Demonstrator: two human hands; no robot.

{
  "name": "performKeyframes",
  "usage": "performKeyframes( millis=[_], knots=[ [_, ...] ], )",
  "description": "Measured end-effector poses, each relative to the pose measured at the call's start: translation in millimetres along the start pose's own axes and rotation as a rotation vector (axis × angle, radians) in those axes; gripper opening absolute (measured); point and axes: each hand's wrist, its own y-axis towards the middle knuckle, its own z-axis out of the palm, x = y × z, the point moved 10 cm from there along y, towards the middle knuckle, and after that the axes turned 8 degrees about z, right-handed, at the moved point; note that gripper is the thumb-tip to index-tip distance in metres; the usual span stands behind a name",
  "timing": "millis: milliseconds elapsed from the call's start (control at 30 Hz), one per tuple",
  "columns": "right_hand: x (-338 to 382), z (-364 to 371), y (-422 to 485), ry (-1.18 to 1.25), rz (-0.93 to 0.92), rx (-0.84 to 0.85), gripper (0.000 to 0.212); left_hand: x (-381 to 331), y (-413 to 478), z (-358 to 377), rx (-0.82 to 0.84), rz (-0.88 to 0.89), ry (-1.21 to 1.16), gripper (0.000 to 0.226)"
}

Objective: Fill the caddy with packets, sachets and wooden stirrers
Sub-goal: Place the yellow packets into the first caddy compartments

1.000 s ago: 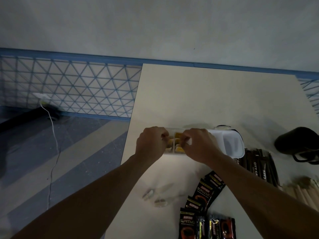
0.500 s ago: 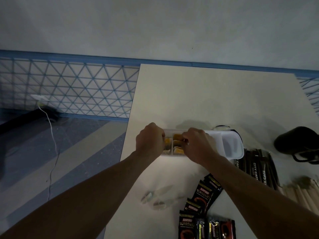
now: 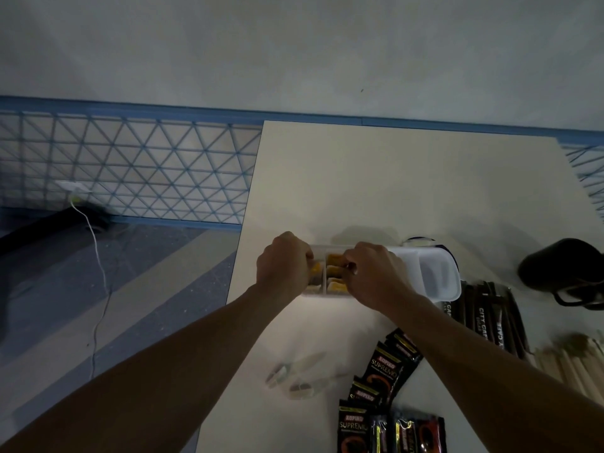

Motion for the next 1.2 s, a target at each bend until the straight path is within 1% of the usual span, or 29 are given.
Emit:
performKeyframes(
  millis=[267, 433, 667, 933, 1133, 1200],
  knots=[
    [-0.7, -3.3, -1.0, 0.063, -0.002, -0.030, 0.013, 2.2, 0.5, -4.4, -0.029, -0.017, 0.011, 0.013],
    [-3.6, 1.0, 2.1, 0.020, 0.020, -0.016, 0.014, 1.4, 0.3, -0.7, -0.009, -0.007, 0.004, 0.019],
    [-2.8, -7.6, 4.4, 0.063, 0.020, -0.063, 0.010, 1.8, 3.3, 2.0, 0.013, -0.006, 0.001, 0.019],
    [-5.5, -0.7, 2.6, 0.042, 0.027, -0.062, 0.011, 2.2, 4.1, -1.9, -0.073, 0.003, 0.030, 0.016],
    [-4.5, -12.6, 3.9, 0.094, 0.019, -0.117, 0.010, -1.1, 4.5, -16.8, -0.137, 0.054, -0.036, 0.013],
    [-5.0, -11.7, 2.8, 0.094, 0.028, -0.104, 0.013, -1.1, 2.4, -15.5, -0.134, 0.072, -0.045, 0.014]
  ],
)
